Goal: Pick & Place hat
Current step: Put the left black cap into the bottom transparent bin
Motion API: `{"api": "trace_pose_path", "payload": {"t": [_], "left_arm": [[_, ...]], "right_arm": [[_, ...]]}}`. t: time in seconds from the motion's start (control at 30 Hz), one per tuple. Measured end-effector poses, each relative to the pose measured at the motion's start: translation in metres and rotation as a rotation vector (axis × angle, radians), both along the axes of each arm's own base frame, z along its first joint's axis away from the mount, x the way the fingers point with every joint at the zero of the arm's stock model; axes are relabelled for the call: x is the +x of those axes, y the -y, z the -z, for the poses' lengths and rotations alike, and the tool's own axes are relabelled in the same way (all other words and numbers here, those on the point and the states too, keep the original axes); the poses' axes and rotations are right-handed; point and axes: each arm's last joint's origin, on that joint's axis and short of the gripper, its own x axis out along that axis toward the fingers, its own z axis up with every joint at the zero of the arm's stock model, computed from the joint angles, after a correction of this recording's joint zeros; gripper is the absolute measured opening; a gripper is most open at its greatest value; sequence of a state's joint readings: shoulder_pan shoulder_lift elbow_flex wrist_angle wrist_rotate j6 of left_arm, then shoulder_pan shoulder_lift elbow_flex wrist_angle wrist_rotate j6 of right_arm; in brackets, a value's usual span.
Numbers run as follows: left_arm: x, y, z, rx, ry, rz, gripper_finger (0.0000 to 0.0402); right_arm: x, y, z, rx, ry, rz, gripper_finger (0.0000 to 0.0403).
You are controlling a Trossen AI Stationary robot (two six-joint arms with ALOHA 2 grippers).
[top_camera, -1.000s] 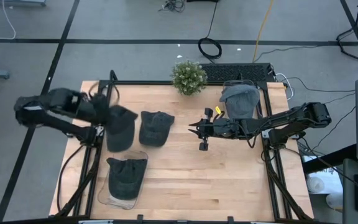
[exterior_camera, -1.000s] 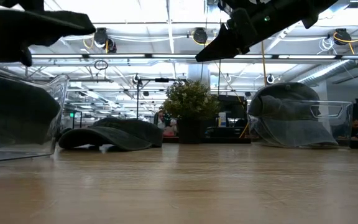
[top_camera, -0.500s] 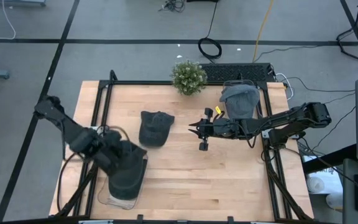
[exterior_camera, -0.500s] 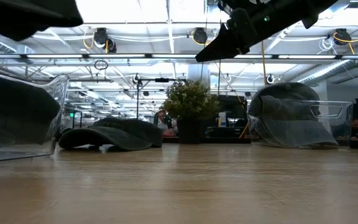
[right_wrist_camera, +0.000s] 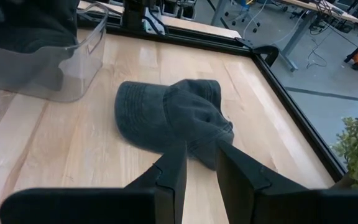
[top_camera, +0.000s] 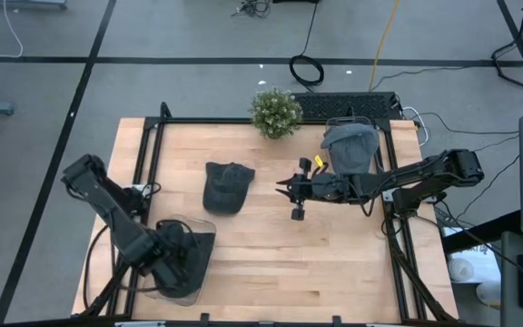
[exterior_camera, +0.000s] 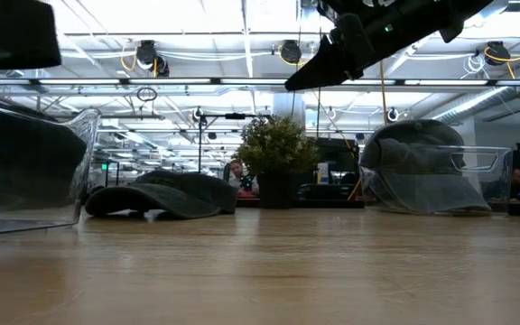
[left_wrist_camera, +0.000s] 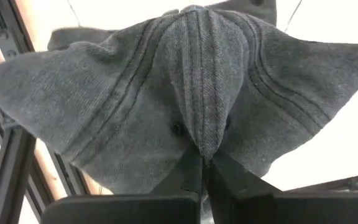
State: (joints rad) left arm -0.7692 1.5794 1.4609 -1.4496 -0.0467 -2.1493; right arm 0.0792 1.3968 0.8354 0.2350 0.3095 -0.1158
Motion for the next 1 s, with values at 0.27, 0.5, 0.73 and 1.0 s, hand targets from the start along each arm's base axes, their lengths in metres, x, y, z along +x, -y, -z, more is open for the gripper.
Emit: {"api": "trace_pose_path", "payload": {"t": [0.27, 0.5, 0.73, 1.0], "left_arm": [[0.009, 0.006, 0.014, 0.018, -0.053, -0.018, 0.0004], [0.016, 0.01, 0.026, 0.034, -0.102, -0.021, 0.0007], [0.021, 0.008, 0.029, 0.037, -0.112, 0.064, 0.0011], [0.014, -0.008, 0.009, 0.049, -0.046, 0.155, 0.0145]], "right_arm": [[-0.001, 0.0, 0.002, 0.002, 0.023, -0.001, 0.0075], [-0.001, 0.0, 0.002, 0.002, 0.024, -0.002, 0.0075], [-0.001, 0.0, 0.002, 0.002, 0.024, -0.002, 0.0075], [-0.001, 0.0, 0.002, 0.002, 0.024, -0.002, 0.0075]]}}
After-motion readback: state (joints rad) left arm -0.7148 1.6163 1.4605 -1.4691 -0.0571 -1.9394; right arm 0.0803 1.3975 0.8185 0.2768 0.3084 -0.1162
